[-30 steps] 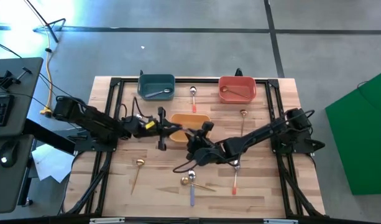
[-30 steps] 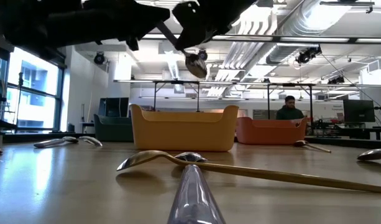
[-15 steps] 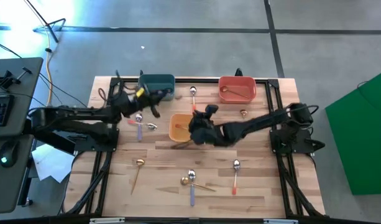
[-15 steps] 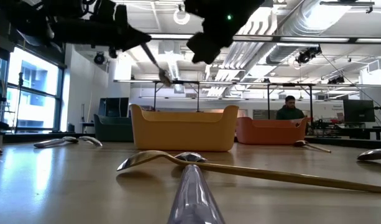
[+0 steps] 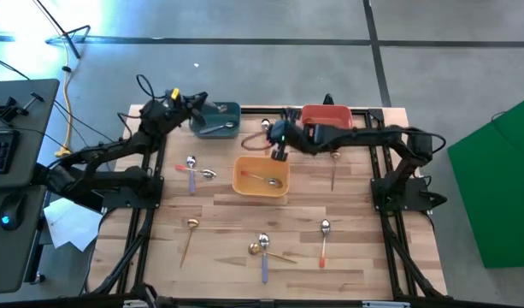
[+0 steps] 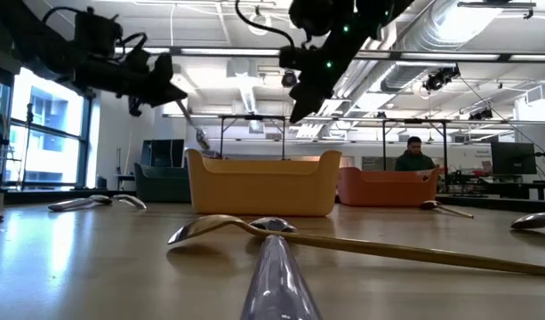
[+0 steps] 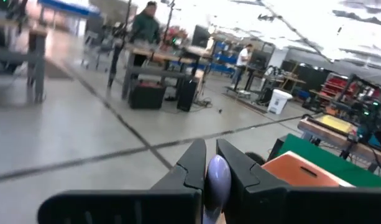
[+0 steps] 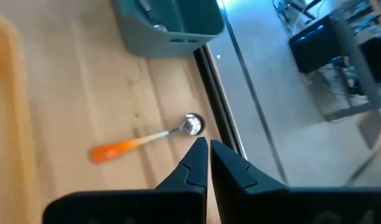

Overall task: Sort silverware by color (type)
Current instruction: Put the purple spoon into the blue bin

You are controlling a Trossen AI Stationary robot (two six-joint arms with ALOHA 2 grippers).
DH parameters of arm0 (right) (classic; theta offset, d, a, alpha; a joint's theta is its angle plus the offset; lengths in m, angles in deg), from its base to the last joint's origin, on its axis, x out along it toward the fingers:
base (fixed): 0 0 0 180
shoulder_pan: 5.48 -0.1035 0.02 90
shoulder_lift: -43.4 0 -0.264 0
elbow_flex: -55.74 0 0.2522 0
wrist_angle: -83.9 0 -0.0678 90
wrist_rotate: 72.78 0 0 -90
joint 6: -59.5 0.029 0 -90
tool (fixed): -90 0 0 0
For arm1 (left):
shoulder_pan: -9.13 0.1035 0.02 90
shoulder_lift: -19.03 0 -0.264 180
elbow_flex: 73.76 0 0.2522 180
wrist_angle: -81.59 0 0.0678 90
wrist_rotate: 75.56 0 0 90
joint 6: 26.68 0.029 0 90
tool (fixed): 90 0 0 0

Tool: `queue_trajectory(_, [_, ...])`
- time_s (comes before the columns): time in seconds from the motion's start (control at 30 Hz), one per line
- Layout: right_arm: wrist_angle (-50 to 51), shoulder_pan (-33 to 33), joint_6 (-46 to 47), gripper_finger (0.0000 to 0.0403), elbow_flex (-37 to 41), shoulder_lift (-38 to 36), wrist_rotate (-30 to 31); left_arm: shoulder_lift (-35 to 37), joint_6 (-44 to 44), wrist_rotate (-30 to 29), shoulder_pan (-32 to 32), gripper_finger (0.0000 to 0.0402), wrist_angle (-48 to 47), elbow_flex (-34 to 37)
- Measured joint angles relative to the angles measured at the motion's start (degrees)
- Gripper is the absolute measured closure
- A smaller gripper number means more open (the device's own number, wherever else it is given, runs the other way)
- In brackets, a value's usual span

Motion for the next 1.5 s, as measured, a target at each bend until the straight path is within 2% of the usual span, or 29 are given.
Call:
queue_trajectory(0.2, [-2.18, 7.28, -2.63, 0.0402, -0.02, -0.19, -9.13, -6.89, -2.17, 5.74, 4.02, 0.0394, -0.38, -2.83])
queue_trajectory(0.47, [-2.64, 12.82, -3.33, 0.0403, -0.02, -1.58, -10.94, -14.81, -6.06, 6.86, 4.42, 0.0394, -0.44, -4.07])
queue_trajectory(0.63, [-2.64, 16.44, -3.85, 0.0403, -0.02, -1.7, -15.65, -17.91, -7.94, 8.67, 5.33, 0.0394, 1.35, -4.07])
queue_trajectory(0.87, [-4.51, 20.17, -5.29, 0.0403, -0.02, -1.7, -17.27, -20.51, -5.26, 7.63, 5.8, 0.0394, 1.4, -4.07])
queue_trajectory(1.03, [-6.6, 22.19, -5.81, 0.0403, -0.02, -1.68, -20.62, -21.98, -7.26, 6.31, 5.8, 0.0394, 1.82, -4.09])
queue_trajectory(1.5, [-7.01, 22.53, -6.23, 0.0403, -0.02, -1.64, -22.82, -22.19, -8.04, 5.86, 5.78, 0.0394, 1.0, -4.0])
